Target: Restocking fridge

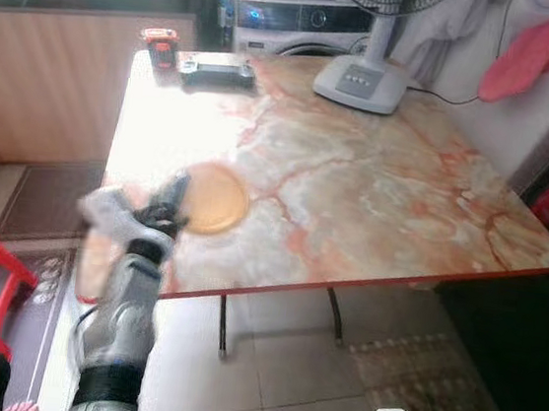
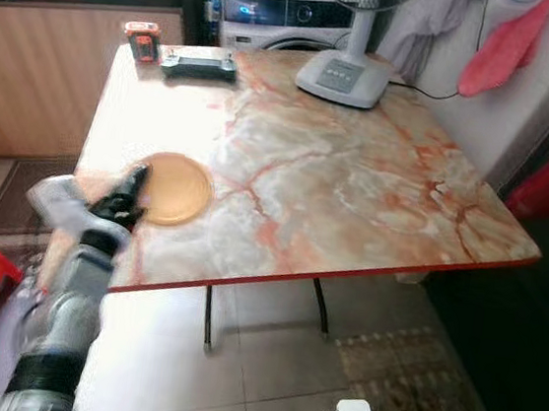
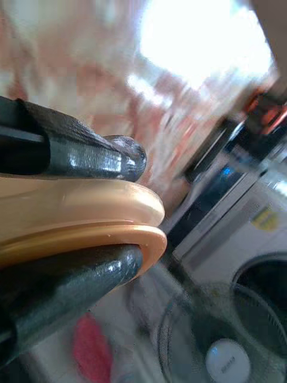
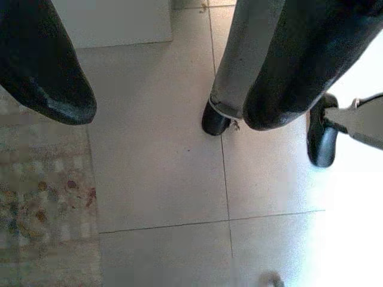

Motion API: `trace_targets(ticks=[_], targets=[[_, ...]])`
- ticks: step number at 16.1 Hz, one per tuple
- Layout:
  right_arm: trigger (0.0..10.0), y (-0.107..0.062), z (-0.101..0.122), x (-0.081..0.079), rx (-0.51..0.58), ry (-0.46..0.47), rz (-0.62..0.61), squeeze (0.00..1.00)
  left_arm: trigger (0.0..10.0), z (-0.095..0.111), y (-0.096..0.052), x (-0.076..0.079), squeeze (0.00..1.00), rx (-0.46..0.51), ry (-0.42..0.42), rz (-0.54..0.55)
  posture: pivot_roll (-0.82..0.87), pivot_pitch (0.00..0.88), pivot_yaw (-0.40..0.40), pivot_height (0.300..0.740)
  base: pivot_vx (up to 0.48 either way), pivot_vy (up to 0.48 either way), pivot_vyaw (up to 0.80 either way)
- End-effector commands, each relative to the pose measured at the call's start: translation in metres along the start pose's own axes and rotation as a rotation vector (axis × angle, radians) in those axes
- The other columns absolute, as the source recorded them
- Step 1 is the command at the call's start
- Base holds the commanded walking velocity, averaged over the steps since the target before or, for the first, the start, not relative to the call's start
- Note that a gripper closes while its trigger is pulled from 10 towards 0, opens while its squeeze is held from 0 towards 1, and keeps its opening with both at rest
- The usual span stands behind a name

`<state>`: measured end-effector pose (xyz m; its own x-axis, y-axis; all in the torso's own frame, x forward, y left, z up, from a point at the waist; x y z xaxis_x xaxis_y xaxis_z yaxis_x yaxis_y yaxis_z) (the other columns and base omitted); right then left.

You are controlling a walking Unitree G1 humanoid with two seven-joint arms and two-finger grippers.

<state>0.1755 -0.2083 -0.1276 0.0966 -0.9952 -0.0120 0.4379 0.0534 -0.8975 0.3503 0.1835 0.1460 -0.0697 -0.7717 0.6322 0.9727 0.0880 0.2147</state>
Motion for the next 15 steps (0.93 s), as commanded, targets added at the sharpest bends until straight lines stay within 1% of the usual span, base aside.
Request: trace_targets(ticks=[1, 2, 3, 4, 5, 6, 7, 8, 9, 10, 11, 12, 13, 14, 15], targets=[[10.0, -0.001, -0.001, 0.003, 0.006, 0.019, -0.016, 0.0, 10.0, 0.015, -0.007, -0.015, 0.0, 0.041, 0.068, 0.092, 0.03, 0.0, -0.021, 0.74, 0.0, 0.0, 0.0], [10.0, -0.001, -0.002, 0.003, 0.011, 0.037, -0.023, 0.0, 10.0, 0.025, -0.013, -0.022, 0.0, 0.059, 0.16, 0.123, 0.04, 0.0, -0.015, 0.74, 0.0, 0.0, 0.0], [10.0, -0.001, -0.003, 0.003, 0.013, 0.048, -0.026, 0.0, 10.0, 0.029, -0.016, -0.023, 0.0, 0.057, 0.244, 0.12, 0.05, 0.0, -0.011, 0.74, 0.0, 0.0, 0.0], [10.0, -0.001, -0.004, 0.002, 0.009, 0.047, -0.03, 0.0, 10.0, 0.03, -0.018, -0.025, 0.0, 0.054, 0.287, 0.126, 0.05, 0.0, -0.006, 0.74, 0.0, 0.0, 0.0], [10.0, 0.0, -0.005, 0.002, 0.001, 0.041, -0.034, 0.0, 10.0, 0.029, -0.021, -0.029, 0.0, 0.048, 0.288, 0.15, 0.05, 0.0, 0.002, 0.74, 0.0, 0.0, 0.0], [10.0, 0.0, -0.005, 0.001, 0.001, 0.04, -0.033, 0.0, 10.0, 0.027, -0.023, -0.027, 0.0, 0.035, 0.302, 0.143, 0.05, 0.0, 0.005, 0.74, 0.0, 0.0, 0.0], [10.0, 0.0, -0.006, 0.0, 0.004, 0.04, -0.033, 0.0, 10.0, 0.025, -0.027, -0.02, 0.0, 0.013, 0.336, 0.103, 0.05, 0.0, 0.011, 0.74, 0.0, 0.0, 0.0], [10.0, 0.0, -0.005, 0.0, 0.009, 0.032, -0.04, 0.0, 10.0, 0.028, -0.025, -0.004, 0.0, 0.005, 0.462, -0.001, 0.05, 0.0, 0.014, 0.74, 0.0, 0.0, 0.0], [10.0, 0.0, -0.004, 0.001, 0.011, 0.011, -0.049, 0.0, 10.0, 0.034, -0.024, 0.005, 0.0, 0.019, 0.53, -0.046, 0.06, 0.0, 0.015, 0.74, 0.0, 0.0, 0.0], [10.0, 0.0, -0.002, 0.004, 0.013, -0.053, -0.069, 0.0, 10.0, 0.042, -0.021, 0.02, 0.0, 0.044, 0.641, -0.114, 0.05, 0.0, 0.025, 0.74, 0.0, 0.0, 0.0], [10.0, 0.0, -0.001, 0.004, 0.016, -0.079, -0.07, 0.0, 10.0, 0.041, -0.02, 0.023, 0.0, 0.04, 0.652, -0.128, 0.05, 0.0, 0.025, 0.74, 0.0, 0.0, 0.0], [10.0, 0.0, 0.0, 0.004, 0.015, -0.106, -0.076, 0.0, 10.0, 0.032, -0.02, 0.024, 0.0, 0.018, 0.626, -0.131, 0.05, 0.0, 0.023, 0.74, 0.0, 0.0, 0.0], [10.0, 0.0, 0.002, 0.005, 0.014, -0.12, -0.082, 0.0, 10.0, 0.028, -0.02, 0.024, 0.0, 0.009, 0.616, -0.13, 0.04, 0.0, 0.023, 0.74, 0.0, 0.0, 0.0], [10.0, 0.0, 0.001, 0.005, 0.015, -0.08, -0.092, 0.0, 10.0, 0.026, -0.02, 0.024, 0.0, 0.005, 0.6, -0.122, 0.03, 0.0, 0.022, 0.74, 0.0, 0.0, 0.0], [10.0, 0.0, 0.0, 0.006, 0.022, -0.018, -0.105, 0.0, 10.0, 0.019, -0.02, 0.029, 0.0, -0.008, 0.566, -0.108, 0.03, 0.0, 0.029, 0.74, 0.0, 0.0, 0.0]])
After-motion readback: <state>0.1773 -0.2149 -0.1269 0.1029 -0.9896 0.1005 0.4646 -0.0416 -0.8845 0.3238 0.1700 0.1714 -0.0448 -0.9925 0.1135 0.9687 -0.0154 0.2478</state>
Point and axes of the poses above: a point about 5 cm out from each wrist's last joint towards the gripper, its own y axis pointing out of the wrist towards the gripper, its own z axis along the axis of the wrist's last joint, x = y × z, the point moved 4 cm from there along y, pointing out of the wrist towards the gripper, and after that the axes turned 1 degree about -y, right-handed, at the moved point
